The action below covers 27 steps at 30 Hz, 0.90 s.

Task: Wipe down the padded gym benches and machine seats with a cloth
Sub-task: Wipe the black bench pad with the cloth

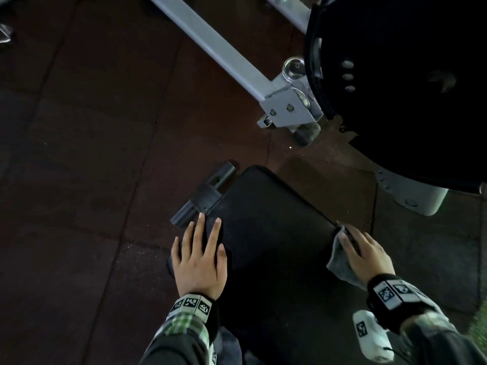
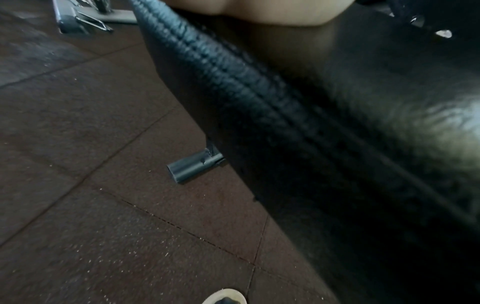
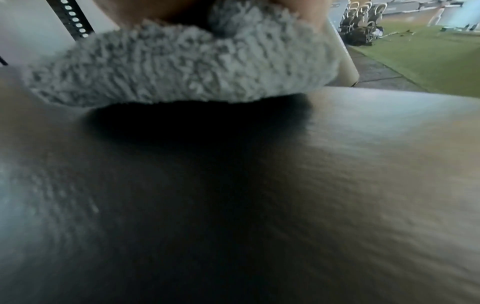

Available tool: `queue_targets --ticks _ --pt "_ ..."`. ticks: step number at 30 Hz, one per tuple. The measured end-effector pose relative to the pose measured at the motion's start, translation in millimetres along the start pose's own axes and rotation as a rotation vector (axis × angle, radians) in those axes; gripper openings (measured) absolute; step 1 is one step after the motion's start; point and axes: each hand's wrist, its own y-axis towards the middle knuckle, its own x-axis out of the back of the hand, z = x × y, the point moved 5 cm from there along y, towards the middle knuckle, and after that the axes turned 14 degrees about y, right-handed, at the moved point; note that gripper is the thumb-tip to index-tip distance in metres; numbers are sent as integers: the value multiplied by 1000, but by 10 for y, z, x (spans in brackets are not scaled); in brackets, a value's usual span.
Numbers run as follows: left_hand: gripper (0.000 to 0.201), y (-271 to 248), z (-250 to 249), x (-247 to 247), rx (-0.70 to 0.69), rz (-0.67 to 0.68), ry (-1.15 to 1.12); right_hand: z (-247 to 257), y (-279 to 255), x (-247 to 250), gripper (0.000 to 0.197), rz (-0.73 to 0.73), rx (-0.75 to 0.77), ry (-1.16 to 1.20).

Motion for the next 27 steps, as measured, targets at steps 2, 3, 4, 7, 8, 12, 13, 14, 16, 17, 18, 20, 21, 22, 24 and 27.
queue_targets --ticks 2,3,4,7,8,12,13,14,16,17,18,20,21,22,24,27 --pt "56 0 -4 -1 2 8 -1 244 144 -59 44 8 26 -6" --pt "56 0 -4 1 3 12 -3 412 231 -107 43 22 58 3" --pt "56 3 -5 4 5 16 -7 606 321 -165 42 42 101 10" --pt "55 11 3 8 1 31 -7 1191 575 -382 43 125 227 14" --pt "55 11 5 8 -3 37 -5 1322 643 -443 44 152 249 14" --pt "54 11 12 19 -9 38 -12 1314 685 -456 44 232 271 96" --pt "54 10 13 22 -8 39 -15 1210 631 -405 44 239 276 111" --pt "54 12 13 26 -7 38 -18 1081 564 -345 45 238 269 110" --pt "55 17 12 25 -4 40 -23 781 408 -216 45 215 221 110" --pt "55 19 11 22 -2 40 -25 652 325 -158 45 198 201 113" --pt "56 17 10 19 0 40 -27 548 257 -118 45 185 191 110" --pt "56 12 7 13 0 37 -31 484 198 -93 43 172 195 81" --pt "57 13 7 9 0 35 -33 516 222 -108 42 167 189 63" --pt "57 14 7 4 -1 34 -34 590 275 -133 41 163 173 46" --pt "56 14 15 -4 -1 27 -38 853 434 -225 40 171 182 23" --pt "55 9 17 1 -6 5 -50 1458 692 -439 40 207 324 81"
